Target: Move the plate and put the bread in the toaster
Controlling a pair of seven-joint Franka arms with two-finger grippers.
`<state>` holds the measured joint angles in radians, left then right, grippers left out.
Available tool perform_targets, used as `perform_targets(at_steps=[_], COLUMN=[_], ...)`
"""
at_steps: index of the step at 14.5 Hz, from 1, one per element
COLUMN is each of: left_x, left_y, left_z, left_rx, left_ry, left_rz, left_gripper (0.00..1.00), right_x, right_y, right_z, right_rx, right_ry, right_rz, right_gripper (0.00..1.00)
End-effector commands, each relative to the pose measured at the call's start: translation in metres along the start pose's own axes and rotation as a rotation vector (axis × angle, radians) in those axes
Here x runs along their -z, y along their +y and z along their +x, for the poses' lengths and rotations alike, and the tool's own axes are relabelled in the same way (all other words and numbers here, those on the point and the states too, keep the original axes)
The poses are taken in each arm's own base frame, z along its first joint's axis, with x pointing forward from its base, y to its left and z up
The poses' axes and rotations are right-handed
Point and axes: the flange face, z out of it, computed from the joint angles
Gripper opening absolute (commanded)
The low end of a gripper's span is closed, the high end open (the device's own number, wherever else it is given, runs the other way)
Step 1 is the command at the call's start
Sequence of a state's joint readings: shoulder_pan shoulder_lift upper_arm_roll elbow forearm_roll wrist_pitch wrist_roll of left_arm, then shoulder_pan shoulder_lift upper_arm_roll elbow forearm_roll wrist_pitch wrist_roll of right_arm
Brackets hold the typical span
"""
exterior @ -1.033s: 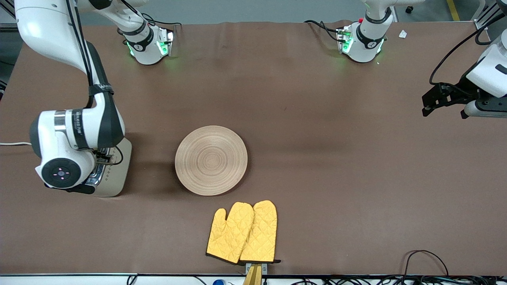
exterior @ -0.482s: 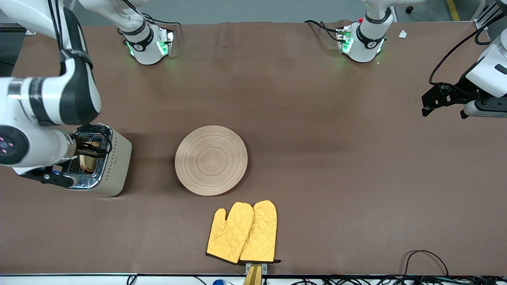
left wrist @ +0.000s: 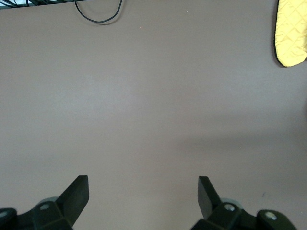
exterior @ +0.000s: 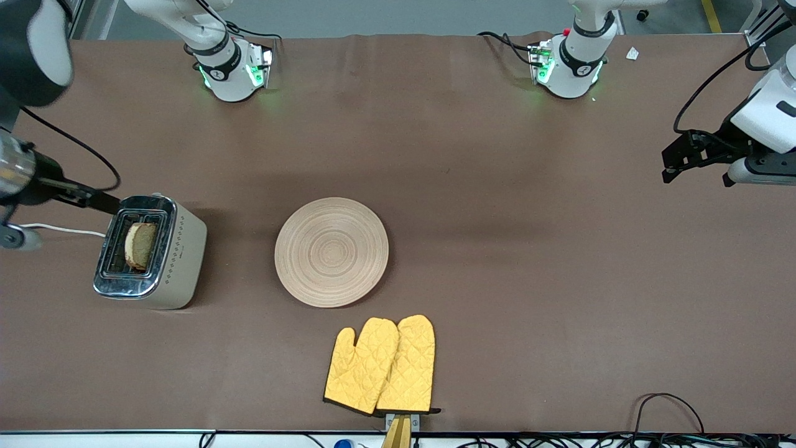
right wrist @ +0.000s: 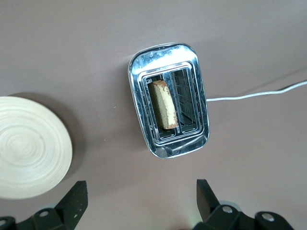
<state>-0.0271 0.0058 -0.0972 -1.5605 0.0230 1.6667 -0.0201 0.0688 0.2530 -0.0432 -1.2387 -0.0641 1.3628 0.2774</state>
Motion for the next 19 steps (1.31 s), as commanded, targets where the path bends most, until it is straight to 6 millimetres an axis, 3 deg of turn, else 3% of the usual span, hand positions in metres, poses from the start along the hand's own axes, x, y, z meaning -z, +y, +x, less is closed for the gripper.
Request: perform_targets(at_steps=[1,4,9,15,19], left_x=[0.003,0.003,0.003,0.008,0.007], left_y=[0.000,0.000,-0.001,0.000,-0.001], left_z=[-0.004,-0.003,0.000,0.009,0.008], left_rx=[0.001,0.001,0.002,-0.002,-0.002], left_ry=[0.014,0.015,0.024,0.040,0.035], left_rz=[0.022,0.022,0.021,0.020,0.020], left_gripper=[1.00,1.00,1.00,1.00,1.00], right_x=[0.013,0.018,0.022,0.003,0.029], right_y=[0.052,0.069,0.048,0.061,0.064], right_z=[-0.014,-0.026,-0.034,-0.060,-0.057], right_rx=[0.060,0.167,0.297,0.358,0.354], right_ry=[0.002,0.024,0.055,0.117,0.169], right_rz=[0.102,0.105,0.064,0.057,0.054], right_gripper=[1.00,1.00,1.00,1.00,1.00])
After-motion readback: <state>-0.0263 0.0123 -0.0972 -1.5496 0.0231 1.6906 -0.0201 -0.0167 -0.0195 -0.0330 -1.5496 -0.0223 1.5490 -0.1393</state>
